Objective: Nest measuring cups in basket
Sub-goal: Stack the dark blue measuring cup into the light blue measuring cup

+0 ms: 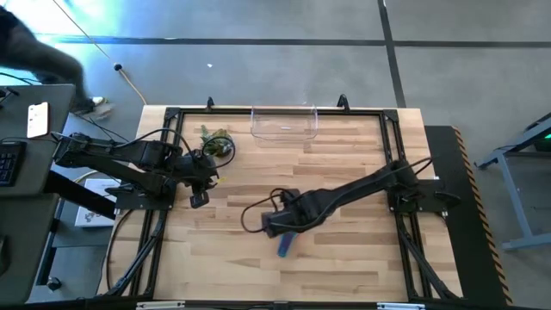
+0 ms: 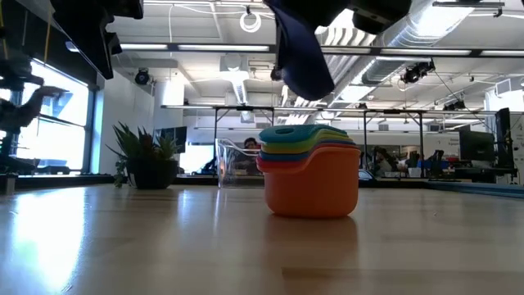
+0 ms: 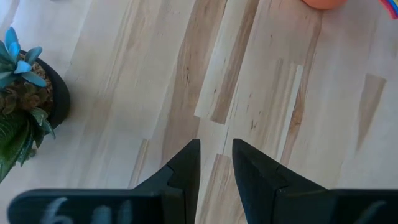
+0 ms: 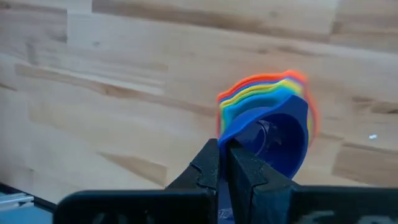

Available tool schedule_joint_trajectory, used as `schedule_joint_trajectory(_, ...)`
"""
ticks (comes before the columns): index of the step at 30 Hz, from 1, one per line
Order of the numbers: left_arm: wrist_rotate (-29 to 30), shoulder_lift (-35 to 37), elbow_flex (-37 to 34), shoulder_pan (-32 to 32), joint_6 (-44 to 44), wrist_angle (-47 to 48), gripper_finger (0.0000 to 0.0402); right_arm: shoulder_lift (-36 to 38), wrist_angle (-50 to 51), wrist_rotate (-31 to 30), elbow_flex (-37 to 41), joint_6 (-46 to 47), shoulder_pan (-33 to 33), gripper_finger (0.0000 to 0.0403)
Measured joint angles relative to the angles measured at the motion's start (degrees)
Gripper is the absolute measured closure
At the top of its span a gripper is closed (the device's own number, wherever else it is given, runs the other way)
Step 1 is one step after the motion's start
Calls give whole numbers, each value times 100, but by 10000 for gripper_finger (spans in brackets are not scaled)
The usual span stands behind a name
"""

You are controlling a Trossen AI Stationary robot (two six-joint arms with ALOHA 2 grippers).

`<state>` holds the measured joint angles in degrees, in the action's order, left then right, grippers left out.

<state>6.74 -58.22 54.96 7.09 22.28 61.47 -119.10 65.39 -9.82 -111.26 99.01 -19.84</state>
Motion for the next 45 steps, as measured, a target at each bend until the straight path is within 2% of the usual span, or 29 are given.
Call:
schedule_joint_trajectory(11, 0, 0, -1, 0, -198, 0, 316, -587, 14, 442, -199, 297, -2, 402)
schedule_joint_trajectory(20, 2, 1, -2, 0, -198, 2, 316, -595, 196, 507, -158, 286, 8, 399)
schedule_joint_trajectory(35, 2, -1, -1, 0, -198, 2, 316, -595, 209, 432, -154, 297, 9, 346)
schedule_joint_trajectory(42, -26, 1, -2, 1, -196, 2, 316, -590, 366, 475, -314, 299, 9, 348)
schedule_joint_trajectory(45, -268, 0, -2, 8, -136, 2, 316, -589, 655, 415, -546, 300, -25, 354)
